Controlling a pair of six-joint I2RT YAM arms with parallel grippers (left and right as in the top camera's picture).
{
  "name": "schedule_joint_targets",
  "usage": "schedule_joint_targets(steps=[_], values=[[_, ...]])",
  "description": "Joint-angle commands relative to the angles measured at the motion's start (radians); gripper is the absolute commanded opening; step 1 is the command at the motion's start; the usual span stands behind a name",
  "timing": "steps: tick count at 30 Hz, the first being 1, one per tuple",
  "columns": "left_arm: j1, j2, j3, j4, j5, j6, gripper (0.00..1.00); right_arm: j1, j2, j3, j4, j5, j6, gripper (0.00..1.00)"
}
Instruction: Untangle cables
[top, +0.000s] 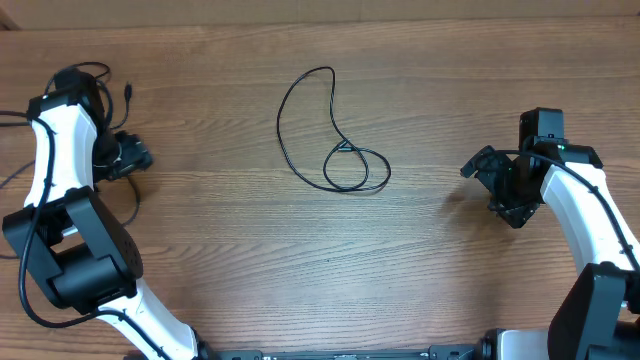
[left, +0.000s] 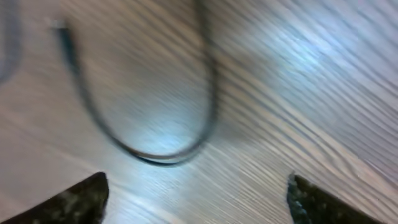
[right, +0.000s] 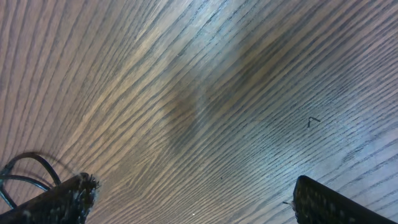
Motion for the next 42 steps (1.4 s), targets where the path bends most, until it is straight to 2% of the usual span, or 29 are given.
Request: schedule_joint_targets(steps=[1,4,8,13,17,28,32,36,40,42], values=[[0.002,-0.013,-0.007,-0.004,0.167,0.06,0.93,-0.006,0.0,-0.006,0.002,0.014,-0.003,1.0],[0.002,-0.013,-0.039,0.008,0.112,0.047,0.93,-0.006,0.0,-0.006,0.002,0.014,-0.003,1.0],[0.019,-0.013,-0.088,0.021,-0.006,-0.055,0.96,-0.006,0.0,-0.006,0.002,0.014,-0.003,1.0],[0.072,-0.013,-0.153,0.068,-0.016,-0.095,0.99,-0.006,0.0,-0.006,0.002,0.014,-0.003,1.0],[0.157,-0.013,-0.196,0.1,-0.019,-0.251,0.99,-0.006,0.0,-0.006,0.002,0.014,-0.003,1.0],[0.297,-0.013,-0.214,0.175,-0.01,-0.262,1.0,-0.006,0.0,-0.006,0.002,0.014,-0.003,1.0],[0.304,-0.013,-0.257,0.249,0.025,-0.266,0.91,-0.006,0.0,-0.006,0.002,0.014,-0.003,1.0],[0.303,-0.013,-0.319,0.334,0.09,-0.267,0.89,-0.006,0.0,-0.006,0.002,0.014,-0.003,1.0],[0.304,-0.013,-0.377,0.405,0.114,-0.267,0.64,-0.006,0.0,-0.006,0.002,0.014,-0.003,1.0],[0.304,-0.013,-0.399,0.43,0.114,-0.267,0.48,-0.006,0.0,-0.006,0.002,0.014,-0.003,1.0]])
